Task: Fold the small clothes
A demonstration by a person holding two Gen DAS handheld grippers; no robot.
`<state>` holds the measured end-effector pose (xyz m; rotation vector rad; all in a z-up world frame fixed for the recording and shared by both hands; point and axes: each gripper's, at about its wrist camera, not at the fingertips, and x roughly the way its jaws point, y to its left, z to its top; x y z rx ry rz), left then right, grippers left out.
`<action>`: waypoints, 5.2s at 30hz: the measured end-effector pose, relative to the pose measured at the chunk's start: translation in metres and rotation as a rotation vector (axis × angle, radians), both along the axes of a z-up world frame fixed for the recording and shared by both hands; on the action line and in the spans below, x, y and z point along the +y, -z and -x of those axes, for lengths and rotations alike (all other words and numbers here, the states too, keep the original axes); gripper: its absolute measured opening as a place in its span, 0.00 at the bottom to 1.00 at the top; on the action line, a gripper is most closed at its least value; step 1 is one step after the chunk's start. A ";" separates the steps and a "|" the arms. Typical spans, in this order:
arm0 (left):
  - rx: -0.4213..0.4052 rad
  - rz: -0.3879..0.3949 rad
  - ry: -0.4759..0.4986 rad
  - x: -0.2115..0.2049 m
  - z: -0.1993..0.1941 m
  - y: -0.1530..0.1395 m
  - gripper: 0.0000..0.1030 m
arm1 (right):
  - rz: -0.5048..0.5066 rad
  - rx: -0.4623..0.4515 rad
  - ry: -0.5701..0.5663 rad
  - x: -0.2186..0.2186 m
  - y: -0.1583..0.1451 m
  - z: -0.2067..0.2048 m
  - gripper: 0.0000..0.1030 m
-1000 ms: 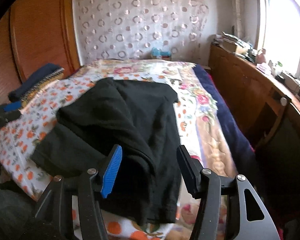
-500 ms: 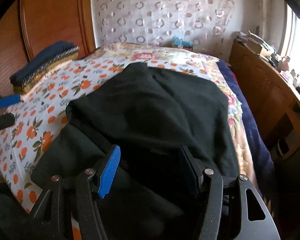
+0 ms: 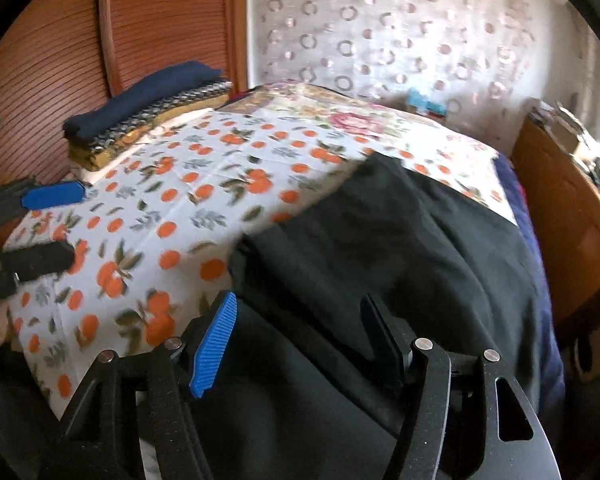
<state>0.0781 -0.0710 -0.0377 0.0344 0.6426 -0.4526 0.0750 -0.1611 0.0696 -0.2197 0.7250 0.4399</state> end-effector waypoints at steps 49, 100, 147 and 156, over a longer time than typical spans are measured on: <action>0.138 -0.133 0.080 -0.095 -0.182 0.013 0.73 | -0.090 0.051 0.296 -0.192 -0.008 -0.171 0.05; 0.132 -0.073 0.166 -0.146 -0.237 0.006 0.06 | -0.135 0.003 0.287 -0.194 0.013 -0.160 0.09; -0.408 0.082 -0.080 0.065 -0.035 -0.173 0.05 | -0.215 -0.559 -0.056 -0.127 -0.086 0.054 0.07; -0.153 0.007 -0.200 0.081 -0.189 -0.059 0.05 | -0.115 -0.308 -0.075 -0.119 0.014 -0.124 0.07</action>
